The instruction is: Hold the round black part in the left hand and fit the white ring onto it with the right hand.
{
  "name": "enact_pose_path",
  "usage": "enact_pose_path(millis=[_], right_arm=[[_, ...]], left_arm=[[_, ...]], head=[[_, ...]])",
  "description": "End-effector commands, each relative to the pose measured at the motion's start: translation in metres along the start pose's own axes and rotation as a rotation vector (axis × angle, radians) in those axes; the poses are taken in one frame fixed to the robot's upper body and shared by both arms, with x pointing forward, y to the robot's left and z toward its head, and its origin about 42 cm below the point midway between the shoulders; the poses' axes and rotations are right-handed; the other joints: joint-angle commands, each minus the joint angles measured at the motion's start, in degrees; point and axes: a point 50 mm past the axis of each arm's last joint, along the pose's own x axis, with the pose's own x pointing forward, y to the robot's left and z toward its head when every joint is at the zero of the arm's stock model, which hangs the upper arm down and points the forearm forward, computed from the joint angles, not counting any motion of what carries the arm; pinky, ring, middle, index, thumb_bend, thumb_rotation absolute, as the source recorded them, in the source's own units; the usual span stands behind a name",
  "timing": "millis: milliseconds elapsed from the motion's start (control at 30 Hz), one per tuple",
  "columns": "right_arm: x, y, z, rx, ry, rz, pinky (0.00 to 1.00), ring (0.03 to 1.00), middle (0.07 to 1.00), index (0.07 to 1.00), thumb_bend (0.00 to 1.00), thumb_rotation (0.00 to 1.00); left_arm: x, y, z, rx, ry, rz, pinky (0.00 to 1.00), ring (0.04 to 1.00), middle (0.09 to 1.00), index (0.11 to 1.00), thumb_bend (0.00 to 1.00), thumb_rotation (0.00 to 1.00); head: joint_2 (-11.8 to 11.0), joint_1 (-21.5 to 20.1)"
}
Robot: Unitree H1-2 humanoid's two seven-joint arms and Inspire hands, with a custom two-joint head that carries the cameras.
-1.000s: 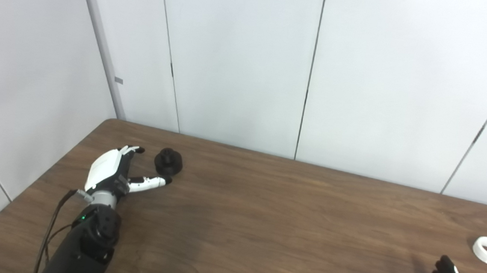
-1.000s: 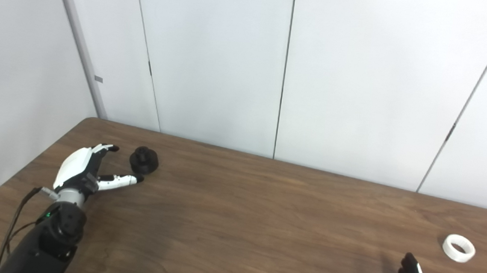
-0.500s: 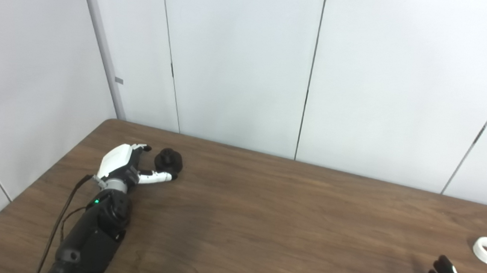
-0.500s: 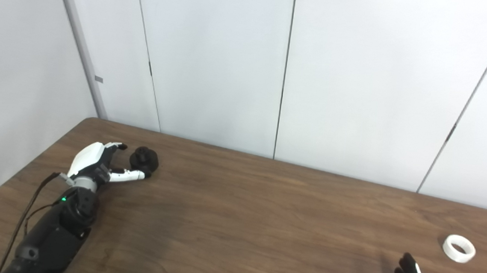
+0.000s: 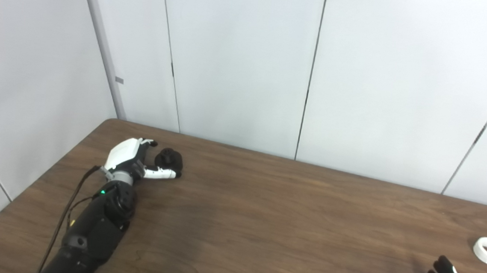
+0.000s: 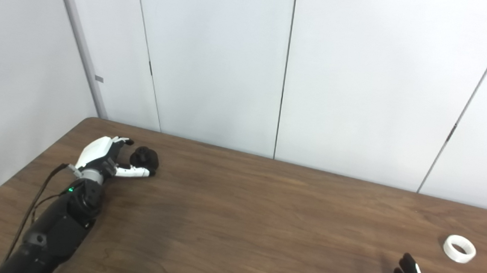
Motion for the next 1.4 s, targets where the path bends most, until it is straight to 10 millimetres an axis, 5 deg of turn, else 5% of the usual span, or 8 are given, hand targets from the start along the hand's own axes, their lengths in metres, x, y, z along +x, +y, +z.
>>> enact_pose_path(millis=[0, 1367], right_arm=[[-0.006, -0.007, -0.005, -0.02, 0.025, -0.011, 1.0, 0.96, 0.963, 0.942, 0.54, 1.0], [-0.005, -0.011, -0.001, -0.029, 0.027, -0.015, 1.0, 0.956, 0.964, 0.949, 0.52, 1.0]], left_arm=[[0.014, 0.034, 0.018, -0.007, -0.065, 0.09, 1.0, 1.0, 0.964, 0.863, 0.99, 0.44], [0.024, 0.018, 0.027, -0.062, -0.038, 0.02, 1.0, 0.982, 0.904, 0.792, 0.91, 0.35]], head=[[0.01, 0.01], [0.41, -0.29]])
